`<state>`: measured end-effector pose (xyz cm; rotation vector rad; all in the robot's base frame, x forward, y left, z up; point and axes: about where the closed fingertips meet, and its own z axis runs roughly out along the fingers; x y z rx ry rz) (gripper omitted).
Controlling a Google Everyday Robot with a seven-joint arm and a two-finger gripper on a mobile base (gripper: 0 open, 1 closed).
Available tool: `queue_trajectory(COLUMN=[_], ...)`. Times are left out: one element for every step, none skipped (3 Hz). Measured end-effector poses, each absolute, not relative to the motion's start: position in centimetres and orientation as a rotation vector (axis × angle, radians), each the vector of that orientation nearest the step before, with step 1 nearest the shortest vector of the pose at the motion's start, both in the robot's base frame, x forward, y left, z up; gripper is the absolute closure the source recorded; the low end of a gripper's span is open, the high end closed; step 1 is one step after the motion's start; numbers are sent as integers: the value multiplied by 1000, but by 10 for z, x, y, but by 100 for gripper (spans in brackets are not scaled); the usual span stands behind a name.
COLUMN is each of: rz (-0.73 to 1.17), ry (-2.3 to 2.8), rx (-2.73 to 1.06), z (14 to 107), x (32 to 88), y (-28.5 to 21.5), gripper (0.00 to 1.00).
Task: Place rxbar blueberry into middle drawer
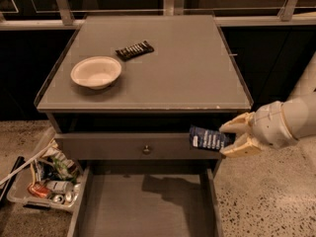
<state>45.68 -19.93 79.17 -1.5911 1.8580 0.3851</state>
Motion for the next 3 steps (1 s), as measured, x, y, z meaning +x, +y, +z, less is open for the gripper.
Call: queue_trajectory(rz=[357, 357, 422], ry=[1884, 1885, 1873], rx=[-1673, -1672, -1600], z=[747, 747, 729], x=[455, 456, 456], y=[-195, -194, -178], gripper=[100, 100, 100])
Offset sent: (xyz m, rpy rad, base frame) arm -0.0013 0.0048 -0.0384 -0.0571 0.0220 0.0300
